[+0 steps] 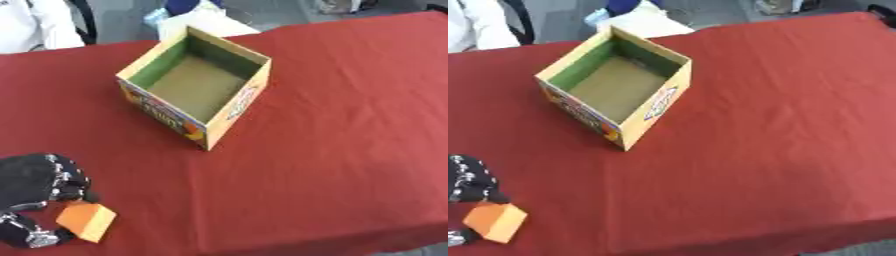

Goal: Pick up objects on the table and place them in the box.

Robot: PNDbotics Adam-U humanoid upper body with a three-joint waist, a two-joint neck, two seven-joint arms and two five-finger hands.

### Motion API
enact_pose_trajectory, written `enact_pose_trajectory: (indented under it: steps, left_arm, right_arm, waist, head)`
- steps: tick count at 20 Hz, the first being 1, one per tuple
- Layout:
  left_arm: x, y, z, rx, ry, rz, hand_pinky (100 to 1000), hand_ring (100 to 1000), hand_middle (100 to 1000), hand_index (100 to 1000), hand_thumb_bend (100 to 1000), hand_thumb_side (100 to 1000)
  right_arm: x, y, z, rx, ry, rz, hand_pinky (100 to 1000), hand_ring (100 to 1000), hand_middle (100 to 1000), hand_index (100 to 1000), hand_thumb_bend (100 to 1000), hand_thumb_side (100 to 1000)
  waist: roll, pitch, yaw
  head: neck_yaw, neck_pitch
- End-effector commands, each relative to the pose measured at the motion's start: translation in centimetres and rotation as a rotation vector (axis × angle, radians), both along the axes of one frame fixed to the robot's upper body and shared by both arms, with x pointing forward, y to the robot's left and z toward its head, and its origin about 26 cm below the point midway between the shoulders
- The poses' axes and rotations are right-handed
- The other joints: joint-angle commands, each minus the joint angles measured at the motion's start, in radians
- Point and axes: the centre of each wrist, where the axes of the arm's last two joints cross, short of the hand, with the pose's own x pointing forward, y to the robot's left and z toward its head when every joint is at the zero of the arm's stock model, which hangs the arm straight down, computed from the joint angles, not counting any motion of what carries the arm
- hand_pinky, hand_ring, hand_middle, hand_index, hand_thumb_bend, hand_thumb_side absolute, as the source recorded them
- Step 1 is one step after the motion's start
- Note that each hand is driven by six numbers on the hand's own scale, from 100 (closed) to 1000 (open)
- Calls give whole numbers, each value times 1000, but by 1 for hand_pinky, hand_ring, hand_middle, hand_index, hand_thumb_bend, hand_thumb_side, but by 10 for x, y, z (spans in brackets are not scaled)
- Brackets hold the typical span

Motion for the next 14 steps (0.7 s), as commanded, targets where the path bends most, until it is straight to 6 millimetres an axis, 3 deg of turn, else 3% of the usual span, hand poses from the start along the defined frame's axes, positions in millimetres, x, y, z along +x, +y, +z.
enact_pose_trajectory:
  steps: [1, 6, 9, 14]
  left_arm:
    - [-3, 4, 28, 1, -21, 2, 464, 475, 348, 497, 100, 243]
    - [-5, -1, 50, -63, -15, -16, 385, 427, 329, 473, 100, 242]
    - [-5, -5, 60, -105, -10, -36, 323, 341, 324, 459, 100, 246]
    - [2, -14, 78, -176, -6, -74, 296, 322, 312, 446, 100, 249]
  right_arm:
    - [-1, -3, 9, -26, -18, -2, 643, 748, 499, 687, 100, 729]
    - [-1, -3, 9, -26, -18, -4, 643, 748, 499, 687, 100, 729]
    - [-2, -3, 9, -26, -19, -4, 643, 748, 499, 687, 100, 729]
    - [-1, -3, 9, -28, -19, -1, 643, 748, 499, 688, 100, 729]
  waist:
    - [0, -11, 3]
    - [1, -13, 4]
    - [0, -13, 3]
    - [0, -12, 2]
  head:
    - [-4, -7]
    - [-6, -9]
    - [-6, -8]
    - [-3, -4]
